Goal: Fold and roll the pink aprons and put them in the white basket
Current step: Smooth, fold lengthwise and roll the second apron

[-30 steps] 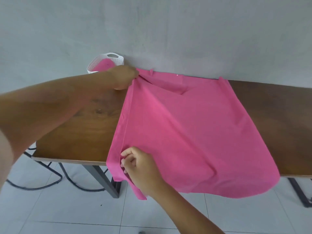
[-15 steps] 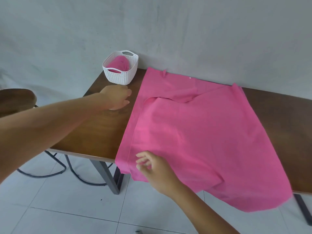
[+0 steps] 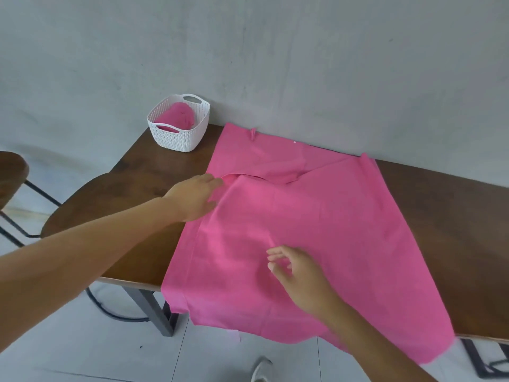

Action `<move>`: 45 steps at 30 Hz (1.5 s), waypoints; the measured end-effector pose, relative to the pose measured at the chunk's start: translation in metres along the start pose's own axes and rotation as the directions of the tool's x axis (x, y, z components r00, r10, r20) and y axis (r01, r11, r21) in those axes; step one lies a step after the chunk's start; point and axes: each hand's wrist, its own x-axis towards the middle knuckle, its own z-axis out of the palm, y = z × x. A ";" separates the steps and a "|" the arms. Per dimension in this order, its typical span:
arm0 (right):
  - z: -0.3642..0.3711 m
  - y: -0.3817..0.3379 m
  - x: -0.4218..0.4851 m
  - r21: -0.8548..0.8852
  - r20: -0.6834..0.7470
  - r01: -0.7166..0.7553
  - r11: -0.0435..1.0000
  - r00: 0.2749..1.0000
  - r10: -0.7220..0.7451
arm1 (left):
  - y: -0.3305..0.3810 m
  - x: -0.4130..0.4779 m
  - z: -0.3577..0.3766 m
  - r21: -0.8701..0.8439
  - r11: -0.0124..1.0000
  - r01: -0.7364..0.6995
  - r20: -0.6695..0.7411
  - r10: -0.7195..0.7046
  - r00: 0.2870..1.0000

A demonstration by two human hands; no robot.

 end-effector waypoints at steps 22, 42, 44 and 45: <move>-0.125 0.150 0.144 0.091 -0.038 0.005 0.996 0.999 -0.001 | 0.130 0.189 0.070 -0.062 0.998 -0.014 0.145 0.023 0.989; -0.140 0.097 0.353 -0.038 -0.080 0.264 0.964 0.960 -0.267 | 0.044 0.237 0.005 -0.795 0.479 0.372 -0.121 -0.726 0.677; -0.128 0.087 0.374 -0.038 -0.040 0.265 0.963 0.963 -0.267 | 0.025 0.242 0.008 -0.823 0.400 0.404 -0.043 -0.753 0.657; -0.122 0.082 0.383 -0.019 -0.010 0.247 0.969 0.969 -0.247 | 0.016 0.244 0.009 -0.834 0.369 0.409 -0.017 -0.760 0.650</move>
